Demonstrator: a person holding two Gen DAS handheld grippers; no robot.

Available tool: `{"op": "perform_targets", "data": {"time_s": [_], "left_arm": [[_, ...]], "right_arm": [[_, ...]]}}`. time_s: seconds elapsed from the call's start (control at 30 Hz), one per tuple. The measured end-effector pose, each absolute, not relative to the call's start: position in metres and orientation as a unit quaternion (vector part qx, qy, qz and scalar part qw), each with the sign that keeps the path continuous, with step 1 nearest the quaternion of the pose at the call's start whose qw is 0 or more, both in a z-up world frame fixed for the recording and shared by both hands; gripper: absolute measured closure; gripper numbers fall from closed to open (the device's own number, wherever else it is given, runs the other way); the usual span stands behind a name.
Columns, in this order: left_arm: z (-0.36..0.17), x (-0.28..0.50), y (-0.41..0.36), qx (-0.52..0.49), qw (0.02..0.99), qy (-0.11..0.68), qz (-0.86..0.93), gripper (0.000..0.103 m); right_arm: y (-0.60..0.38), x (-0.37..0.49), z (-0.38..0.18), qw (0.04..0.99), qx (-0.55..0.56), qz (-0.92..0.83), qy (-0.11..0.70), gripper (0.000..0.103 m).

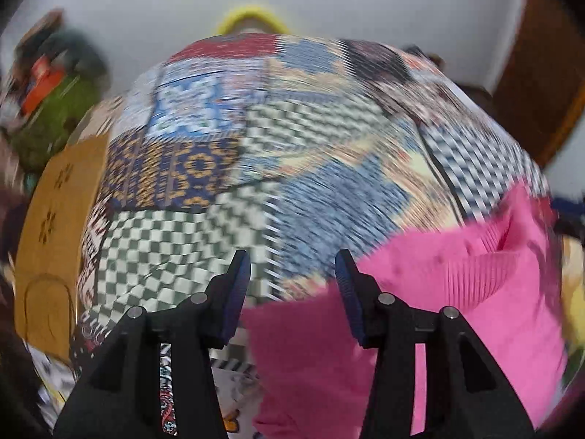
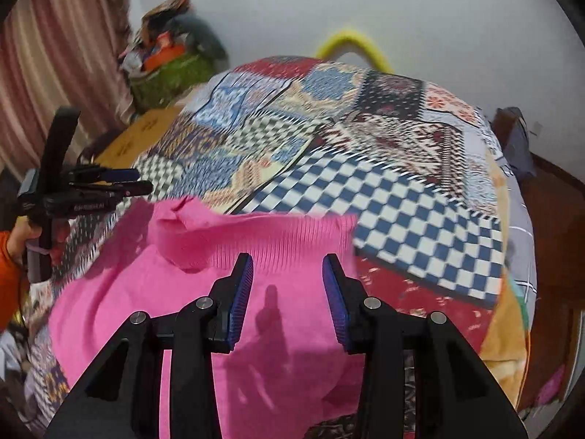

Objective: Fold small clothes

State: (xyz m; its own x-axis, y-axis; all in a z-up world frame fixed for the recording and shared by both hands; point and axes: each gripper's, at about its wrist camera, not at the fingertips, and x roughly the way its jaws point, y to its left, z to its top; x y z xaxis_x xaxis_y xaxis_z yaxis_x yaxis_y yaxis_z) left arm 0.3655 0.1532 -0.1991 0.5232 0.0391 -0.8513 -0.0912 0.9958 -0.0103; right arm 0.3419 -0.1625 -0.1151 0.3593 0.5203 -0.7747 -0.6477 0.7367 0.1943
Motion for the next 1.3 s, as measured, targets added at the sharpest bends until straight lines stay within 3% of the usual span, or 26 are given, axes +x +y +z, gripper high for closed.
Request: {"op": "perform_targets", "data": {"time_s": [0.13,0.27,0.67,0.8,0.83,0.9,0.93,0.97,1.0,1.3], "left_arm": [[-0.196,0.356,0.166,-0.038,0.870,0.490,0.033,0.054],[-0.207,0.336,0.168,-0.024,0.862,0.505,0.037,0.047],[-0.239,0.341,0.156,-0.050,0.846,0.530,-0.004,0.035],[-0.244,0.355,0.151,-0.082,0.843,0.531,-0.033,0.035],[-0.243,0.356,0.150,-0.087,0.844,0.528,-0.037,0.038],[-0.243,0.356,0.148,-0.102,0.845,0.522,-0.059,0.063],[-0.241,0.355,0.147,-0.102,0.847,0.518,-0.060,0.069],[-0.239,0.353,0.146,-0.091,0.852,0.512,-0.055,0.086],[-0.236,0.352,0.146,-0.080,0.855,0.510,-0.051,0.091],[-0.236,0.316,0.178,-0.067,0.846,0.529,-0.010,0.093]], "right_arm": [[-0.185,0.330,-0.108,0.821,-0.063,0.350,0.446,0.067],[-0.198,0.316,-0.115,0.814,-0.057,0.341,0.467,0.053],[-0.219,0.246,-0.166,0.762,-0.011,0.341,0.550,0.053],[-0.213,0.235,-0.169,0.767,-0.009,0.349,0.537,0.050],[-0.213,0.235,-0.169,0.767,-0.009,0.353,0.536,0.051],[-0.208,0.235,-0.168,0.767,-0.010,0.358,0.533,0.068],[-0.205,0.236,-0.168,0.766,-0.012,0.363,0.530,0.074],[-0.203,0.238,-0.168,0.764,-0.016,0.369,0.529,0.086],[-0.201,0.237,-0.169,0.760,-0.016,0.375,0.530,0.090],[-0.200,0.269,-0.159,0.766,-0.054,0.376,0.519,0.093]]}}
